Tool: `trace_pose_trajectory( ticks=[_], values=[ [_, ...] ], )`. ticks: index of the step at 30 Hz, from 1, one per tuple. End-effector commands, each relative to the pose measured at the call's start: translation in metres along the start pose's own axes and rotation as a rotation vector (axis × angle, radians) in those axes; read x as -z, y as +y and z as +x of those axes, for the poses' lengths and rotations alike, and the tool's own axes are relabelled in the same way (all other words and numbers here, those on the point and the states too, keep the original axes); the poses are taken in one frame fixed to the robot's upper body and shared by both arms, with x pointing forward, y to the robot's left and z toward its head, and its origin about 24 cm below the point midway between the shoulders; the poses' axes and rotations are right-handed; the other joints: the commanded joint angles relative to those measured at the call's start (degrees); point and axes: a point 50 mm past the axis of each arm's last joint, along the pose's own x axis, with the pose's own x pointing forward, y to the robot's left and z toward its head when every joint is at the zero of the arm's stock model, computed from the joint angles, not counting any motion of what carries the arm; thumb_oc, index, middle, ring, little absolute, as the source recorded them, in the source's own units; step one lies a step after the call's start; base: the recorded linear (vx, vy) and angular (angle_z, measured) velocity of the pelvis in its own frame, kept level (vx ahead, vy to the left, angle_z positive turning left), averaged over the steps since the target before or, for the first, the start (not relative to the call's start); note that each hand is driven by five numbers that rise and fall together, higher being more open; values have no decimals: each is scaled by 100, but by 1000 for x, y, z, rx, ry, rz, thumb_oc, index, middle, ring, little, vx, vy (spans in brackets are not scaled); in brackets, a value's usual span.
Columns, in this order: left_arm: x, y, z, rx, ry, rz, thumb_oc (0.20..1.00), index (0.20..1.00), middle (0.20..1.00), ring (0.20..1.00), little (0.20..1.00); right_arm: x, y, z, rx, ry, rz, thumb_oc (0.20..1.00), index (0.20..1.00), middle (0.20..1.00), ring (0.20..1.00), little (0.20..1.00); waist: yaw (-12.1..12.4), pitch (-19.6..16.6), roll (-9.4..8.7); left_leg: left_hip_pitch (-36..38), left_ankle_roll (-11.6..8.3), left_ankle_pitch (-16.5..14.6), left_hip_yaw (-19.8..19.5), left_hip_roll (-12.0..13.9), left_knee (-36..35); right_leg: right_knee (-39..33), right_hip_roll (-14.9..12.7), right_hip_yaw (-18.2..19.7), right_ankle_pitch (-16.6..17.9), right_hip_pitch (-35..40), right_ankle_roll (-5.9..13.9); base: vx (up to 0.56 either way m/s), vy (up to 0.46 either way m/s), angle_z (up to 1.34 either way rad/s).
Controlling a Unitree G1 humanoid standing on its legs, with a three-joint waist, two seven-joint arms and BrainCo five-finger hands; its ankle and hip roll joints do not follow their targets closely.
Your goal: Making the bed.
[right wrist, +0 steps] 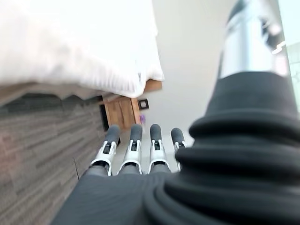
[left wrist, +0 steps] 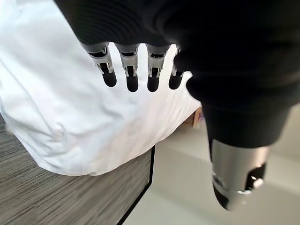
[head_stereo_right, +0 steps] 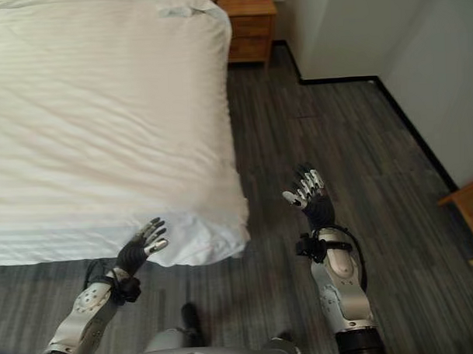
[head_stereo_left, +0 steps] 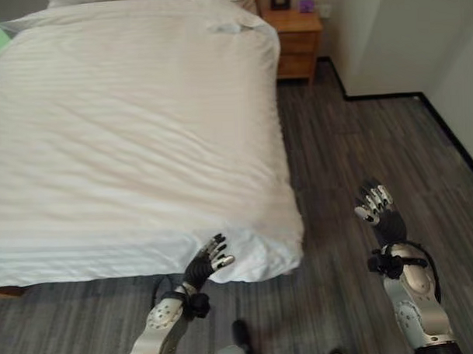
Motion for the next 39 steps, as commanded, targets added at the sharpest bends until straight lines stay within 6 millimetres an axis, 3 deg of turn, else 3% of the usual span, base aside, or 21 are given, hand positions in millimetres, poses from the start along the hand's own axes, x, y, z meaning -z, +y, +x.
trace_pose_trajectory(
  ticks=[1, 2, 4, 5, 7, 8, 9, 11, 12, 14, 22, 23, 24, 25, 26, 29, 30, 31, 32, 36, 39],
  values=[
    [-18, 6, 13, -66, -116, -103, 1000, 1000, 1000, 1000, 1000, -39, 9, 21, -123, -160, -64, 1000, 1000, 1000, 1000, 1000, -15, 559, -88, 132, -51, -147, -2652, -691, 526, 347, 402, 1001, -620, 303, -715, -467, -804, -23],
    [-18, 6, 13, -66, -116, -103, 1000, 1000, 1000, 1000, 1000, -39, 9, 21, -123, -160, -63, 1000, 1000, 1000, 1000, 1000, -31, 550, -86, 105, -49, -148, -2668, -697, 544, 345, 401, 985, -619, 293, -714, -337, -571, -18],
    [-10, 6, 6, -59, -88, -103, 1000, 1000, 1000, 1000, 1000, -30, 5, 18, -91, -126, 19, 1000, 1000, 1000, 1000, 1000, -78, 402, -136, 247, 162, -572, -2237, -820, 592, 9, 477, 1149, -448, 366, -683, -51, -193, -102],
    [-10, 4, 5, -40, -89, -101, 1000, 1000, 1000, 1000, 1000, -24, 3, 13, -79, -106, 36, 1000, 1000, 1000, 1000, 1000, -2, 335, -129, 189, 153, -637, -2195, -979, 1096, -121, 534, 1289, -331, 376, -680, -49, -166, -107],
    [-12, 3, 5, -28, -95, -98, 1000, 1000, 1000, 1000, 1000, -20, 2, 11, -91, -76, 5, 1000, 1000, 1000, 1000, 1000, -10, 221, -126, 187, 270, -852, -2178, -1229, 1231, -256, 630, 1406, -221, 362, -655, -41, -153, -124],
    [-12, 1, 5, -11, -93, -89, 1000, 1000, 1000, 1000, 1000, -18, 2, 11, -99, -65, -11, 1000, 1000, 1000, 1000, 1000, -41, 172, -112, 268, 336, -953, -2022, -1286, 1123, -309, 696, 1426, -185, 363, -631, -29, -161, -113],
    [-13, -4, 7, 15, -90, -78, 1000, 1000, 1000, 1000, 1000, -17, 0, 8, -81, -54, -49, 1000, 1000, 1000, 1000, 1000, -117, 34, -52, 550, 419, -1018, -1611, -1299, 625, -309, 757, 1438, -193, 320, -577, -22, -105, -52],
    [-14, -11, 14, 42, -83, -61, 1000, 1000, 1000, 1000, 1000, -14, -4, 4, -36, -48, -41, 1000, 1000, 1000, 1000, 1000, -262, -72, 57, 785, 379, -883, -1428, -1333, 54, -309, 786, 1332, -178, 270, -550, 6, -11, 16],
    [-14, -16, 16, 53, -86, -58, 1000, 1000, 1000, 1000, 1000, -8, -4, -2, -23, -23, -22, 1000, 1000, 1000, 1000, 1000, -364, -153, 138, 1018, 367, -781, -1471, -1396, -369, -309, 791, 1273, -185, 281, -540, 28, 59, 30],
    [-16, -23, 18, 70, -91, -38, 1000, 1000, 1000, 1000, 1000, 0, -2, -7, -21, 12, -31, 1000, 1000, 1000, 1000, 1000, -439, -201, 202, 1193, 371, -749, -1566, -1429, -550, -309, 770, 1224, -170, 348, -532, 22, 94, 35],
    [-13, -19, 11, 45, -83, -40, 1000, 1000, 1000, 1000, 1000, 9, 16, -7, -93, 47, 31, 1000, 1000, 1000, 1000, 1000, -290, -267, 248, 1455, 481, -816, -1878, -1505, -700, -22, 666, 1062, -289, 454, -491, -2, 112, 22],
    [-21, -13, 13, 15, -116, -23, 1000, 1000, 1000, 1000, 1000, 8, 20, -3, -100, 32, 35, 1000, 1000, 1000, 1000, 1000, -244, -103, 317, 1498, 589, -803, -2000, -1490, -715, 1277, 563, 1053, -376, -103, -389, -170, 158, 29],
    [-26, -11, 16, 13, -133, -2, 1000, 1000, 1000, 1000, 1000, 7, 22, -2, -99, 22, 32, 1000, 1000, 1000, 1000, 1000, -293, -12, 284, 1441, 612, -777, -2113, -1531, -665, 1852, 547, 1249, -437, -409, -315, -228, 94, 43],
    [-34, -11, 21, 16, -159, 28, 1000, 1000, 1000, 1000, 1000, 6, 22, 0, -86, 12, 37, 1000, 1000, 1000, 1000, 1000, -363, 51, 280, 1379, 599, -697, -2419, -1577, -685, 1971, 726, 1743, -565, -581, -347, -141, -41, 74],
    [-35, -11, 22, 8, -166, 31, 1000, 1000, 1000, 1000, 1000, 7, 25, 0, -83, 16, 72, 1000, 1000, 1000, 1000, 1000, -313, 27, 298, 1361, 573, -668, -2489, -1556, -713, 1691, 708, 1719, -652, -509, -434, -87, -94, 167],
    [-36, -7, 20, -30, -174, 6, 1000, 1000, 1000, 1000, 1000, 16, 34, -2, -98, 56, 145, 1000, 1000, 1000, 1000, 1000, -126, -49, 243, 1294, 452, -623, -2597, -1481, -716, 702, 627, 1417, -482, -150, -532, 12, -215, 118],
    [-28, -3, 16, -47, -148, -18, 1000, 1000, 1000, 1000, 1000, 15, 37, -2, -132, 59, 164, 1000, 1000, 1000, 1000, 1000, -53, -81, 120, 1245, 328, -576, -2620, -1422, -716, 68, 719, 1425, -327, 146, -570, 30, -370, -9],
    [-28, -3, 17, -53, -146, -18, 1000, 1000, 1000, 1000, 1000, 14, 37, 0, -134, 53, 185, 1000, 1000, 1000, 1000, 1000, -40, -33, 62, 1207, 218, -513, -2647, -1383, -668, -111, 756, 1328, -247, 267, -594, 11, -474, 3],
    [-22, -5, 17, -46, -126, -35, 1000, 1000, 1000, 1000, 1000, 9, 34, 0, -149, 38, 232, 1000, 1000, 1000, 1000, 1000, -14, 74, -49, 1040, 143, -573, -2626, -1353, -352, -269, 754, 1064, -187, 415, -643, -11, -283, 22],
    [-16, -12, 18, -20, -99, -38, 1000, 1000, 1000, 1000, 1000, 9, 23, -2, -114, 53, 168, 1000, 1000, 1000, 1000, 1000, -61, 97, -45, 926, 178, -607, -2512, -1396, -246, -308, 742, 841, -167, 461, -642, 14, -94, 69],
    [-5, -18, 13, 0, -58, -67, 1000, 1000, 1000, 1000, 1000, 16, 19, -7, -68, 83, 206, 1000, 1000, 1000, 1000, 1000, -114, -103, 22, 1209, 240, -593, -2460, -1401, -678, -309, 793, 1047, -163, 450, -624, 118, 12, -10]
  ],
)
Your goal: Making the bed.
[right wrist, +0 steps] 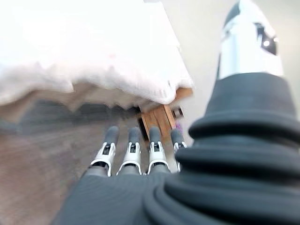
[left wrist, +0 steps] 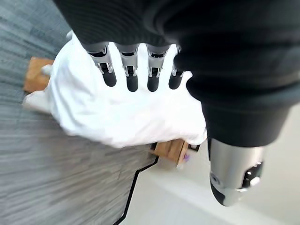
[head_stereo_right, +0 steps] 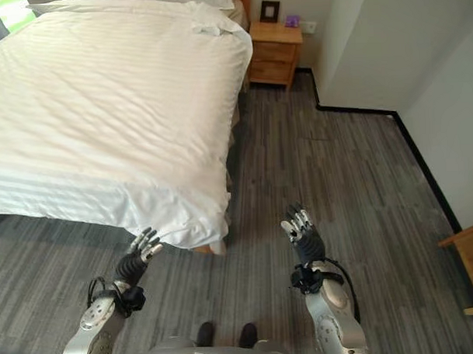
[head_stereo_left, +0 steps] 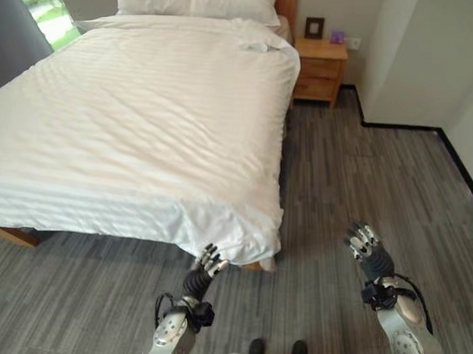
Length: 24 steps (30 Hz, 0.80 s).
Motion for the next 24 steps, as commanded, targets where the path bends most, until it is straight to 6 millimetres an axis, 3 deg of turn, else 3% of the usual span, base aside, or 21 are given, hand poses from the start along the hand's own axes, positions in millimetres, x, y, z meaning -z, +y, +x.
trace_pose_trajectory(
  ticks=[1, 6, 7, 8, 9, 11, 12, 14, 15, 16, 18, 20, 21, 22, 23, 24],
  values=[
    [-26, -7, 12, 59, -113, 15, 1000, 1000, 1000, 1000, 1000, -19, 10, 1, -46, -99, 14, 1000, 1000, 1000, 1000, 1000, -172, -177, -54, 171, 39, -157, 501, -26, -92, -241, -138, 86, -349, 634, 271, 110, 53, -34],
    [-33, -8, 12, 80, -128, 46, 1000, 1000, 1000, 1000, 1000, -11, 17, -2, -81, -67, 10, 1000, 1000, 1000, 1000, 1000, -227, -227, -2, 331, 133, -209, 575, -41, -235, -241, -140, 293, -340, 624, 285, 57, 88, -41],
    [-51, 47, -5, -203, -241, 26, 1000, 1000, 1000, 1000, 1000, -33, 3, 8, -104, -108, -176, 1000, 1000, 1000, 1000, 1000, 188, 192, -197, -577, -35, -303, 957, -18, 779, 213, -94, -70, -678, 512, 143, -149, 36, -16],
    [-49, 42, -3, -197, -242, -5, 1000, 1000, 1000, 1000, 1000, -37, 4, 9, -110, -123, -174, 1000, 1000, 1000, 1000, 1000, 188, 285, -218, -648, -68, -451, 809, -31, 1208, 147, -130, -46, -597, 516, 118, -309, 59, -10],
    [-51, 37, 1, -163, -239, 29, 1000, 1000, 1000, 1000, 1000, -38, 1, 8, -90, -124, -181, 1000, 1000, 1000, 1000, 1000, 50, 240, -242, -523, 20, -701, 1037, 138, 1526, 91, -226, -151, -532, 480, 155, -324, 22, -9],
    [-54, 35, 2, -152, -248, 47, 1000, 1000, 1000, 1000, 1000, -38, -2, 6, -78, -120, -183, 1000, 1000, 1000, 1000, 1000, 17, 202, -204, -443, 39, -784, 1096, 191, 1639, 103, -217, -112, -524, 468, 154, -159, 66, 1],
    [-56, 34, 3, -148, -257, 46, 1000, 1000, 1000, 1000, 1000, -36, -4, 4, -72, -116, -173, 1000, 1000, 1000, 1000, 1000, -14, 163, -176, -328, 41, -802, 1121, 195, 1576, 74, -210, -100, -500, 463, 167, -117, 157, 15],
    [-52, 28, 10, -144, -245, -3, 1000, 1000, 1000, 1000, 1000, -28, -7, -4, -54, -92, -194, 1000, 1000, 1000, 1000, 1000, -245, -94, 40, 366, 74, -759, 1403, 165, 243, 157, -124, -147, -449, 309, 270, -146, 268, 10],
    [-52, 25, 12, -136, -248, 4, 1000, 1000, 1000, 1000, 1000, -27, -8, -6, -46, -88, -212, 1000, 1000, 1000, 1000, 1000, -320, -141, 117, 496, 112, -668, 1411, 148, -90, 339, -112, -145, -478, 178, 299, -132, 206, 10],
    [-52, 24, 12, -136, -248, 3, 1000, 1000, 1000, 1000, 1000, -27, -8, -6, -45, -88, -212, 1000, 1000, 1000, 1000, 1000, -318, -147, 121, 510, 113, -647, 1411, 146, -130, 365, -114, -144, -491, 161, 300, -137, 141, 9],
    [-61, 23, 17, -129, -269, 24, 1000, 1000, 1000, 1000, 1000, -29, -5, -4, -45, -103, -208, 1000, 1000, 1000, 1000, 1000, -416, 81, 160, 403, 212, -650, 1442, 172, 35, 1508, -224, -128, -579, -439, 397, -235, 92, -8],
    [-71, 24, 21, -120, -285, 98, 1000, 1000, 1000, 1000, 1000, -28, 3, 1, -60, -114, -165, 1000, 1000, 1000, 1000, 1000, -552, 263, 116, 283, 251, -651, 1373, 180, 213, 1965, -117, 537, -456, -769, 570, -223, -21, -34],
    [-76, 27, 19, -129, -299, 120, 1000, 1000, 1000, 1000, 1000, -27, 10, 2, -87, -118, -134, 1000, 1000, 1000, 1000, 1000, -501, 293, 168, 280, 272, -661, 1361, 241, 225, 1885, -298, 536, -471, -750, 528, -122, -117, -14],
    [-73, 32, 16, -145, -290, 91, 1000, 1000, 1000, 1000, 1000, -24, 15, 1, -119, -109, -139, 1000, 1000, 1000, 1000, 1000, -336, 272, 282, 377, 294, -655, 1434, 433, 100, 1610, -910, -37, -335, -569, 379, -44, -165, -28],
    [-69, 35, 14, -151, -278, 79, 1000, 1000, 1000, 1000, 1000, -22, 15, 1, -121, -101, -165, 1000, 1000, 1000, 1000, 1000, -302, 253, 299, 455, 276, -632, 1445, 514, 3, 1469, -1109, -258, -165, -434, 386, -1, -142, -51],
    [-69, 35, 14, -151, -278, 79, 1000, 1000, 1000, 1000, 1000, -22, 15, 1, -121, -101, -165, 1000, 1000, 1000, 1000, 1000, -306, 254, 300, 460, 277, -623, 1442, 513, -8, 1453, -1107, -264, -156, -425, 385, 50, -220, -77]
  ],
)
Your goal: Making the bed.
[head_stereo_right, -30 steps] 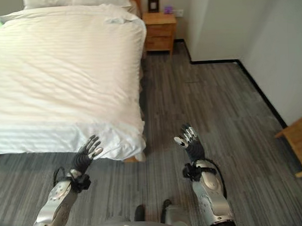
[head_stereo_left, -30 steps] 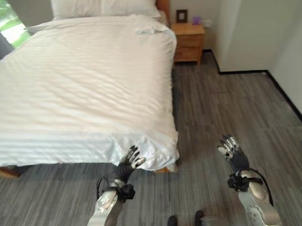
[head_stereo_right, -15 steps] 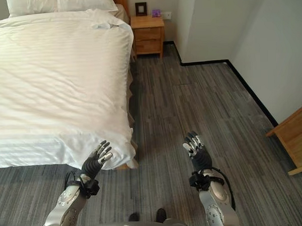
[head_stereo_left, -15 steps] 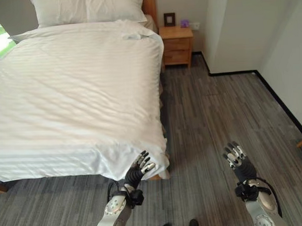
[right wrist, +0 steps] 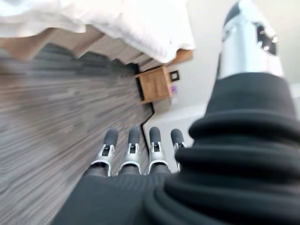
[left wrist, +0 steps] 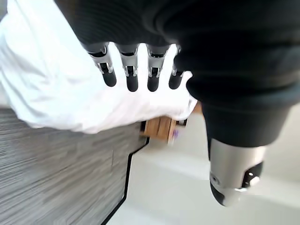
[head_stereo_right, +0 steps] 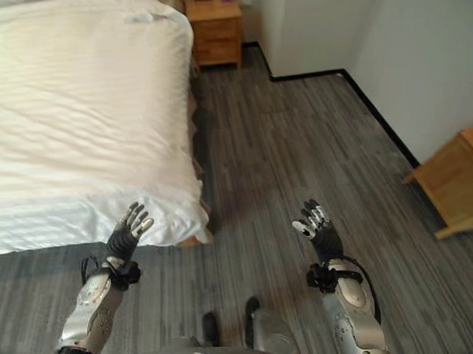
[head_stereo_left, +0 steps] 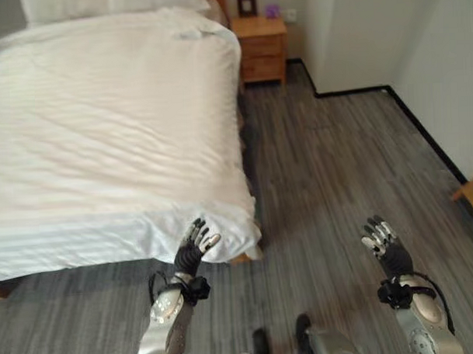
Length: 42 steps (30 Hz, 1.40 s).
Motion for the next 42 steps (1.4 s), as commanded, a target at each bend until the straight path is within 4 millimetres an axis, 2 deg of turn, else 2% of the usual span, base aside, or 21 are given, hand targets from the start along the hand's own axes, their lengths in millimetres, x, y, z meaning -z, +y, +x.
trace_pose_trajectory(
  ticks=[1, 3, 5, 7, 9, 10, 11, 12, 13, 14, 15, 16, 17, 25, 27, 32, 35, 36, 38, 39, 42],
  values=[
    [-18, 18, 1, -38, -83, 50, 1000, 1000, 1000, 1000, 1000, -15, 8, 1, -20, -104, 23, 1000, 1000, 1000, 1000, 1000, 96, -138, -73, 493, -186, -655, -484, 283, 188, -1166, -399, -399, 318, 1257, 110, 43, -293, -54],
    [-15, 21, -2, -51, -68, 51, 1000, 1000, 1000, 1000, 1000, -11, 9, 2, -14, -91, 57, 1000, 1000, 1000, 1000, 1000, 121, -241, -241, 377, -345, -527, -453, 422, 211, -1647, -140, -192, 23, 1460, 183, 44, -571, -2],
    [-8, 26, -7, -79, -48, 27, 1000, 1000, 1000, 1000, 1000, -10, 11, 1, -57, -80, 73, 1000, 1000, 1000, 1000, 1000, 174, -253, -380, 384, -534, -296, -287, 674, 330, -1975, 98, -193, 8, 1614, 93, 41, -664, 1],
    [-4, 22, -6, -77, -41, -28, 1000, 1000, 1000, 1000, 1000, -14, 1, 0, -47, -80, 29, 1000, 1000, 1000, 1000, 1000, 148, -210, -464, 180, -601, 7, -299, 784, 869, -2120, 229, -258, -12, 1774, -60, 30, -499, -3],
    [0, 17, -6, -67, -32, -50, 1000, 1000, 1000, 1000, 1000, -16, -4, -2, -34, -82, 20, 1000, 1000, 1000, 1000, 1000, 87, -192, -482, 67, -604, 31, -215, 834, 1173, -2178, 249, -399, -20, 1866, -118, 20, -297, 43],
    [1, 6, -5, -1, -30, -45, 1000, 1000, 1000, 1000, 1000, -13, -16, -5, 4, -58, 13, 1000, 1000, 1000, 1000, 1000, 75, -155, -512, -119, -553, -114, -298, 624, 1668, -2289, 261, -392, -11, 1978, -158, 14, -212, 55],
    [1, 6, -5, -1, -30, -44, 1000, 1000, 1000, 1000, 1000, -13, -15, -5, 4, -58, 14, 1000, 1000, 1000, 1000, 1000, 70, -160, -516, -131, -549, -112, -301, 619, 1673, -2300, 258, -397, -4, 1977, -157, 11, -237, 43],
    [1, 4, -5, 12, -27, -40, 1000, 1000, 1000, 1000, 1000, -11, -19, -6, 17, -47, 11, 1000, 1000, 1000, 1000, 1000, 81, -165, -508, -248, -540, -220, -502, 406, 1750, -2323, 259, -370, 23, 1983, -146, -4, -42, 2],
    [5, 1, -6, 32, -10, -46, 1000, 1000, 1000, 1000, 1000, -10, -22, -8, 29, -39, 17, 1000, 1000, 1000, 1000, 1000, 52, -211, -498, -317, -436, -528, -545, 52, 1589, -2383, 273, -370, 62, 1993, -103, -2, -41, -11],
    [5, 1, -6, 32, -10, -46, 1000, 1000, 1000, 1000, 1000, -10, -22, -8, 29, -39, 17, 1000, 1000, 1000, 1000, 1000, 52, -213, -499, -314, -432, -528, -545, 48, 1584, -2385, 270, -371, 62, 1994, -99, 11, 11, -15],
    [6, -1, -6, 42, -3, -40, 1000, 1000, 1000, 1000, 1000, -8, -23, -10, 38, -33, 16, 1000, 1000, 1000, 1000, 1000, 46, -260, -474, -292, -356, -668, -495, -146, 1411, -2405, 298, -379, 70, 1981, -64, 18, 89, 5],
    [8, -4, -5, 59, 11, -19, 1000, 1000, 1000, 1000, 1000, -8, -24, -12, 61, -42, 24, 1000, 1000, 1000, 1000, 1000, -48, -328, -372, -207, -234, -784, -15, -257, 1176, -2314, 375, -408, 59, 1894, -11, 39, 127, 14],
    [10, -6, -5, 67, 21, -30, 1000, 1000, 1000, 1000, 1000, -6, -24, -13, 73, -41, 51, 1000, 1000, 1000, 1000, 1000, -114, -373, -318, -46, -199, -800, 246, -236, 927, -2294, 417, -403, 41, 1883, 19, 58, 156, 29],
    [9, -11, -3, 92, 24, 24, 1000, 1000, 1000, 1000, 1000, 1, -15, -13, 61, -20, 69, 1000, 1000, 1000, 1000, 1000, -183, -424, -319, 134, -194, -706, 33, -318, 650, -2412, 452, -470, 95, 1995, 62, 33, 76, 16],
    [9, -7, -4, 85, 27, 14, 1000, 1000, 1000, 1000, 1000, 8, -4, -9, 6, 5, 109, 1000, 1000, 1000, 1000, 1000, -66, -482, -317, 322, -111, -540, -178, -420, 42, -2473, 472, -492, 141, 1956, 143, 65, 207, -2],
    [8, 3, -6, 37, 25, 36, 1000, 1000, 1000, 1000, 1000, -1, 4, -1, -13, -47, 159, 1000, 1000, 1000, 1000, 1000, 20, -452, -239, 291, -71, -549, -109, -442, -23, -2222, 382, -556, 68, 1808, 217, 70, 129, 7],
    [6, 9, -5, 5, 16, 32, 1000, 1000, 1000, 1000, 1000, -5, 7, 2, -25, -63, 135, 1000, 1000, 1000, 1000, 1000, 73, -368, -180, 293, 6, -621, -73, -414, -23, -1483, 264, -620, -68, 1463, 258, 73, 74, 2],
    [4, 14, -5, -21, 12, 43, 1000, 1000, 1000, 1000, 1000, -8, 10, 3, -36, -78, 122, 1000, 1000, 1000, 1000, 1000, 56, -237, -123, 404, 87, -725, 29, -407, -23, -419, 95, -641, 47, 999, 407, 131, 71, 2],
    [0, 18, -3, -53, -9, 48, 1000, 1000, 1000, 1000, 1000, -12, 12, 3, -41, -95, 116, 1000, 1000, 1000, 1000, 1000, 19, -72, -125, 541, 106, -799, 174, -397, -23, 75, 38, -535, 309, 522, 565, 256, 18, -22],
    [-6, 20, -2, -66, -36, 39, 1000, 1000, 1000, 1000, 1000, -14, 13, 2, -39, -110, 135, 1000, 1000, 1000, 1000, 1000, -40, -10, -53, 719, 39, -910, 255, -313, -23, -499, 104, -522, 338, 435, 580, 272, -35, -31],
    [-11, 22, -1, -74, -54, 49, 1000, 1000, 1000, 1000, 1000, -14, 10, 0, -24, -115, 143, 1000, 1000, 1000, 1000, 1000, -101, 9, -18, 944, -49, -1009, 336, -241, -23, -1166, 287, -318, 393, 463, 526, 373, -107, -33]
  ],
)
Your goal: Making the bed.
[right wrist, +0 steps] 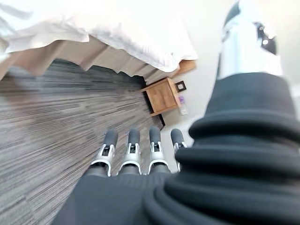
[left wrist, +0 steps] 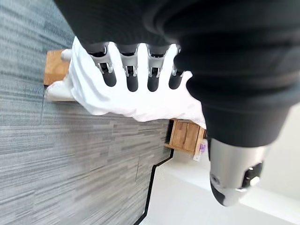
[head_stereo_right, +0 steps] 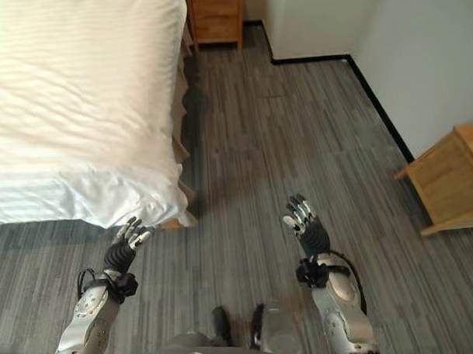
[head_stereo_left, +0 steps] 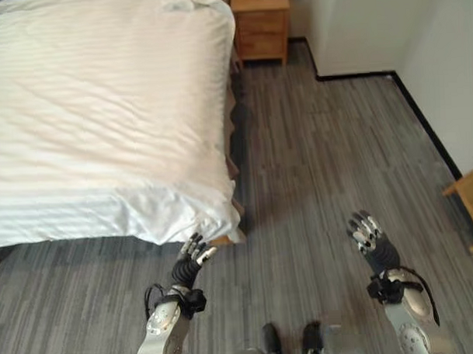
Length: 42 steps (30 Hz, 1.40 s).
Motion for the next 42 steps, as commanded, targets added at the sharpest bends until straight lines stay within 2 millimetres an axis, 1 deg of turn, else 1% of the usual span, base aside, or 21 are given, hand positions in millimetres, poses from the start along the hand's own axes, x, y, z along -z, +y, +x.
trace_pose_trajectory(
  ticks=[1, 3, 7, 8, 9, 12, 16, 17, 18, 20, 21, 22, 26, 29, 31, 32, 35, 36, 38, 39, 42],
  values=[
    [-34, 8, 10, -15, -148, 67, 1000, 1000, 1000, 1000, 1000, -15, 2, 3, 11, -112, 12, 1000, 1000, 1000, 1000, 1000, -75, -143, -90, 686, -184, -408, 91, 216, 41, -1977, 342, 306, 1104, 986, 182, 502, -220, -23],
    [-42, 8, 16, -19, -177, 95, 1000, 1000, 1000, 1000, 1000, -15, 1, -1, 5, -106, -23, 1000, 1000, 1000, 1000, 1000, -129, -229, -137, 977, -373, -340, 216, 324, 160, -2799, 462, 507, 1369, 957, 215, 648, -294, -44],
    [-41, 2, 19, -1, -175, 92, 1000, 1000, 1000, 1000, 1000, -16, -2, -4, 1, -96, -49, 1000, 1000, 1000, 1000, 1000, -197, -331, -98, 1045, -626, 25, 41, 607, 1024, -2411, 546, 437, 1217, 1101, 79, 690, -340, -4],
    [-32, -2, 17, -1, -145, 63, 1000, 1000, 1000, 1000, 1000, -16, -2, 0, -11, -88, -49, 1000, 1000, 1000, 1000, 1000, -219, -350, -60, 543, -909, 1205, 51, 1253, 3175, -2263, 865, 371, 885, 1553, -359, 877, -561, 25],
    [-32, -2, 18, -1, -145, 63, 1000, 1000, 1000, 1000, 1000, -16, -1, 0, -11, -88, -48, 1000, 1000, 1000, 1000, 1000, -207, -349, -61, 521, -898, 1184, 65, 1262, 3216, -2285, 872, 379, 902, 1553, -367, 789, -633, 43],
    [-30, -5, 13, 12, -135, 9, 1000, 1000, 1000, 1000, 1000, -20, 5, 7, -32, -117, 52, 1000, 1000, 1000, 1000, 1000, 163, -139, -116, -706, -869, 1295, -17, 1816, 5772, -2735, 1288, 208, 694, 2286, -786, 490, -424, 29],
    [-28, -7, 11, 25, -133, -33, 1000, 1000, 1000, 1000, 1000, -30, 5, 20, -24, -137, -2, 1000, 1000, 1000, 1000, 1000, 492, -55, -468, -1539, -790, 557, 101, 1372, 4821, -2832, 1005, 158, 560, 2823, -735, 506, -204, -80],
    [-20, -7, 7, 34, -110, -42, 1000, 1000, 1000, 1000, 1000, -31, 5, 22, -28, -145, 18, 1000, 1000, 1000, 1000, 1000, 563, -153, -565, -1640, -753, 441, 102, 1008, 3756, -2832, 858, 124, 534, 2959, -646, 545, 20, -35],
    [-16, -7, 4, 37, -97, -35, 1000, 1000, 1000, 1000, 1000, -32, 4, 21, -31, -151, -8, 1000, 1000, 1000, 1000, 1000, 534, -250, -554, -1586, -735, 455, 100, 646, 2583, -2832, 800, 74, 478, 2991, -564, 574, 26, -33],
    [-14, -8, 3, 47, -85, -26, 1000, 1000, 1000, 1000, 1000, -31, 4, 20, -34, -141, -33, 1000, 1000, 1000, 1000, 1000, 550, -309, -541, -1394, -726, 440, -86, 393, 1852, -2832, 768, 70, 432, 3140, -493, 430, 66, 21],
    [-9, -11, 2, 63, -69, -20, 1000, 1000, 1000, 1000, 1000, -28, 2, 18, -33, -129, -57, 1000, 1000, 1000, 1000, 1000, 438, -422, -463, -1224, -691, 942, -337, 122, 516, -2832, 826, -32, 335, 3210, -491, 851, 49, 35],
    [-7, -12, 1, 65, -58, -8, 1000, 1000, 1000, 1000, 1000, -24, 1, 17, -37, -103, -87, 1000, 1000, 1000, 1000, 1000, 370, -542, -383, -1368, -749, 904, -568, 45, 41, -2823, 896, -164, 233, 3518, -481, 935, 30, 33],
    [-6, -8, 0, 58, -48, 19, 1000, 1000, 1000, 1000, 1000, -17, 15, 19, -93, -77, -66, 1000, 1000, 1000, 1000, 1000, 481, -767, -571, -979, -407, 854, -237, -198, 284, -1757, 481, 15, 536, 3705, -124, 941, 80, 11],
    [-9, -11, 2, 64, -50, 35, 1000, 1000, 1000, 1000, 1000, -11, 24, 19, -101, -69, 7, 1000, 1000, 1000, 1000, 1000, 494, -728, -730, -445, 82, 290, -337, -555, 434, 1175, -291, 18, 2380, 2821, 425, 756, 180, 2],
    [-11, -12, 3, 64, -58, 22, 1000, 1000, 1000, 1000, 1000, -11, 28, 21, -115, -75, 31, 1000, 1000, 1000, 1000, 1000, 402, -640, -665, -224, 190, 277, -269, -565, 298, 1886, -468, -4, 2490, 2446, 347, 502, 149, 12],
    [-13, -12, 4, 59, -64, 28, 1000, 1000, 1000, 1000, 1000, -14, 34, 23, -142, -83, 0, 1000, 1000, 1000, 1000, 1000, 371, -558, -509, 244, 315, 118, -359, -544, 45, 2311, -662, -46, 1901, 1906, 292, 762, 175, 43],
    [-22, -13, 10, 77, -92, 46, 1000, 1000, 1000, 1000, 1000, -17, 35, 24, -154, -97, 5, 1000, 1000, 1000, 1000, 1000, 274, -448, -225, 499, 223, 178, -467, -276, 41, 1465, -449, -116, 921, 1252, -29, 447, -15, 34],
    [-22, -14, 10, 77, -92, 46, 1000, 1000, 1000, 1000, 1000, -17, 35, 24, -154, -97, 5, 1000, 1000, 1000, 1000, 1000, 273, -449, -220, 497, 220, 179, -468, -268, 41, 1453, -441, -124, 924, 1257, -36, 534, -106, 45],
    [-24, -14, 11, 92, -101, 45, 1000, 1000, 1000, 1000, 1000, -18, 29, 22, -131, -99, -15, 1000, 1000, 1000, 1000, 1000, 256, -477, -21, 615, 67, 81, -514, -78, 41, -388, -18, 34, 862, 1244, -31, 585, -169, 55],
    [-29, -13, 16, 85, -118, 69, 1000, 1000, 1000, 1000, 1000, -18, 23, 20, -104, -102, -52, 1000, 1000, 1000, 1000, 1000, 288, -516, -52, 773, -103, -20, -520, -67, 41, -2698, 326, 540, 1186, 1398, 144, 807, -247, 54],
    [-34, -16, 21, 88, -140, 77, 1000, 1000, 1000, 1000, 1000, -19, 20, 17, -89, -101, -71, 1000, 1000, 1000, 1000, 1000, 340, -527, -108, 936, -222, -105, -467, -48, 41, -2832, 322, 820, 1125, 1043, 334, 661, -213, 25]
  ],
)
